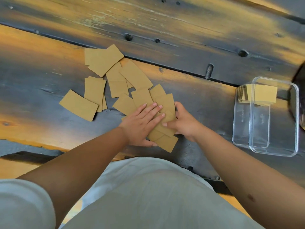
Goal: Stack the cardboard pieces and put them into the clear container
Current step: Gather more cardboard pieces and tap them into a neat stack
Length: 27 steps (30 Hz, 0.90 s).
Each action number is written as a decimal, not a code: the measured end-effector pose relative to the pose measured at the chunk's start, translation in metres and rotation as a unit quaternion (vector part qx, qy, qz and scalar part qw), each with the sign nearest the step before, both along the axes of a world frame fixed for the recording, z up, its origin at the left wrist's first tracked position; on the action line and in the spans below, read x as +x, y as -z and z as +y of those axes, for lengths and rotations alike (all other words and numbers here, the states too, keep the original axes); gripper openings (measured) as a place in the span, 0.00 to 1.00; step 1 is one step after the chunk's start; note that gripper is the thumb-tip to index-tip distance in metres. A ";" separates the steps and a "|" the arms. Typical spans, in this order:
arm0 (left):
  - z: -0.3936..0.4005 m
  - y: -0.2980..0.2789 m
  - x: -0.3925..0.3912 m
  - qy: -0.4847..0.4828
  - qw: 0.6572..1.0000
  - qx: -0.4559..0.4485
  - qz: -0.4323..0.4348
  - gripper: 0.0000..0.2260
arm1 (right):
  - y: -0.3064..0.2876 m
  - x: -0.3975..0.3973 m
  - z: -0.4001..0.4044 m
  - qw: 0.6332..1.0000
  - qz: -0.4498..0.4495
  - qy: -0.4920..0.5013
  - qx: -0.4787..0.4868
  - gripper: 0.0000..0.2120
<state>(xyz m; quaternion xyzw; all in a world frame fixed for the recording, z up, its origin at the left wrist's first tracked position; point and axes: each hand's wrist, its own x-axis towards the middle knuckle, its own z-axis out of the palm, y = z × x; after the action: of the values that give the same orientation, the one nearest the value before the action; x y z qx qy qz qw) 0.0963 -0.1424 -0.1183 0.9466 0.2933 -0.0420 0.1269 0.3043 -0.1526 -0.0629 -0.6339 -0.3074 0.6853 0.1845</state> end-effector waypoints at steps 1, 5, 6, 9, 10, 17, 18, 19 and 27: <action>0.003 0.000 0.001 0.008 1.000 0.003 0.000 0.48 | 0.001 0.002 -0.003 1.000 0.005 0.005 0.011 0.29; 0.009 0.000 0.003 0.020 1.000 0.010 -0.013 0.47 | 0.007 0.004 -0.014 0.998 -0.005 0.008 0.065 0.28; 0.009 0.000 0.004 0.022 0.999 0.014 -0.018 0.47 | 0.007 0.004 -0.015 0.998 0.004 0.017 0.064 0.28; 0.010 0.001 0.004 0.016 0.998 0.023 -0.051 0.47 | 0.006 0.008 -0.015 0.997 0.032 0.028 0.064 0.26; 0.010 0.000 0.003 0.009 0.998 0.021 -0.063 0.47 | 0.006 0.009 -0.015 0.997 0.040 0.029 0.064 0.26; 0.010 -0.002 0.004 -0.012 0.998 -0.002 -0.060 0.47 | 0.001 0.006 -0.016 0.994 0.069 0.054 0.069 0.18; 0.010 -0.002 0.004 -0.012 0.998 -0.002 -0.055 0.47 | 0.001 0.005 -0.017 0.993 0.080 0.068 0.061 0.18; 0.010 -0.003 0.004 -0.014 0.999 -0.004 -0.051 0.47 | 0.001 0.004 -0.017 0.990 0.096 0.086 0.052 0.17; 0.007 -0.005 0.020 -0.031 0.998 -0.020 -0.049 0.43 | 0.003 0.001 -0.014 0.969 0.149 0.197 0.015 0.18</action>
<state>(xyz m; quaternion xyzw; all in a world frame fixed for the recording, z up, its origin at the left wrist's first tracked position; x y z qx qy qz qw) 0.1159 -0.1359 -0.1135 0.9352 0.3153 0.0023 0.1613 0.3051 -0.1667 -0.0663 -0.5702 -0.1558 0.7173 0.3689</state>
